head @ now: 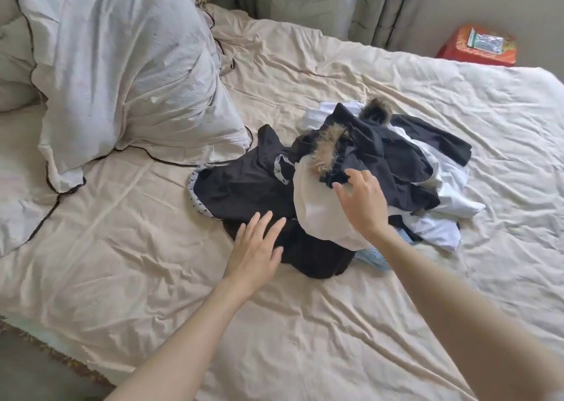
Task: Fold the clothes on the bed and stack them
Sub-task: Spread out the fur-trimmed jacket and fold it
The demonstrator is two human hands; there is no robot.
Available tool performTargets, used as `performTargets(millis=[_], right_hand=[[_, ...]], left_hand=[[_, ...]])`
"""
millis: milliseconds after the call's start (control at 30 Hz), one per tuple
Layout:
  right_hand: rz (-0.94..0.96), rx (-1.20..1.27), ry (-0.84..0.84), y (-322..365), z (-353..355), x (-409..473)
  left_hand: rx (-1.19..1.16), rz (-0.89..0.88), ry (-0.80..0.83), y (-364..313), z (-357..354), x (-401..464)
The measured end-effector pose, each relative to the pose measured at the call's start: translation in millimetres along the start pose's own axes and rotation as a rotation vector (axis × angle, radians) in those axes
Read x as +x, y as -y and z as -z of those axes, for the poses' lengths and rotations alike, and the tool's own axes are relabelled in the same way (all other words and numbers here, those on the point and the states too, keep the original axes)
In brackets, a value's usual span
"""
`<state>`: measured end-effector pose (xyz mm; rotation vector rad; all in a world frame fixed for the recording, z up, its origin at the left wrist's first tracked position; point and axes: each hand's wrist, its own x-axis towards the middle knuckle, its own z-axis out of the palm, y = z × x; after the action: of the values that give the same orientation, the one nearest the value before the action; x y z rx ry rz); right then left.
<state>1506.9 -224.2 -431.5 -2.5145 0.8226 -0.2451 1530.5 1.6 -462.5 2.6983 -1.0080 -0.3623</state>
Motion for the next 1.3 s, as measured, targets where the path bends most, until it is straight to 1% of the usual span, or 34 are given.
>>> performTargets(millis=[100,233,267,367,467,500,567,633,667,700,800,867,1000,1067,1100,1167,1233,1300], right_hand=[[-0.078,-0.032,0.012,2.6,-22.5,33.4],[-0.149,-0.152,0.051,4.3,-50.0,60.5],[-0.174,-0.118,0.051,2.8,-54.0,63.4],[-0.263,0.157,0.0,-2.8,-52.6,58.7],[-0.279,0.341,-0.076,-6.7,-38.8,43.4],[-0.266,0.378,-0.086,-7.6,-33.4,36.7],[-0.246,0.457,-0.074,-8.5,-22.8,23.7],[-0.275,0.564,-0.045,-9.9,-12.5,12.8],[-0.298,0.611,-0.032,-10.9,-7.8,7.6],[-0.331,0.665,-0.021,-12.4,-3.2,2.7],[-0.507,0.896,-0.004,-19.6,8.8,-15.2],[-0.572,0.987,0.012,-23.7,15.7,-28.6],[-0.608,1.008,0.018,-19.7,29.0,-44.7],[-0.557,1.015,0.068,-10.3,40.8,-49.7],[-0.512,0.981,0.113,-4.1,48.4,-51.1],[-0.452,0.897,0.166,7.5,65.2,-52.3],[-0.411,0.819,0.161,19.5,87.9,-54.2],[-0.321,0.719,0.161,30.7,111.1,-59.0]], left_hand=[[-0.048,-0.072,-0.023,2.6,-9.0,37.5],[-0.17,-0.134,-0.078,0.6,-9.0,70.9],[-0.203,-0.138,-0.092,0.2,-7.8,75.3],[-0.272,-0.148,-0.114,0.8,-1.2,86.4],[-0.348,-0.143,-0.111,-3.8,9.3,108.7],[-0.4,-0.123,-0.087,-8.8,12.5,117.4],[-0.599,-0.057,0.013,-24.3,18.9,131.9],[-0.794,-0.002,0.138,-43.4,21.7,138.1],[-0.821,0.012,0.177,-52.5,20.9,136.9],[-0.821,0.026,0.174,-60.4,18.8,133.3],[-0.811,0.073,-0.031,-74.3,13.7,111.8],[-0.827,0.052,-0.081,-79.0,14.1,92.6],[-0.757,-0.051,-0.051,-85.3,23.2,64.3],[-0.744,-0.122,-0.055,-88.5,36.9,55.8],[-0.762,-0.145,-0.051,-90.1,45.7,52.8],[-0.823,-0.14,-0.037,-92.3,65.7,45.2],[-0.861,-0.091,-0.059,-91.5,86.4,35.9],[-0.814,-0.085,-0.098,-86.8,105.9,28.2]])
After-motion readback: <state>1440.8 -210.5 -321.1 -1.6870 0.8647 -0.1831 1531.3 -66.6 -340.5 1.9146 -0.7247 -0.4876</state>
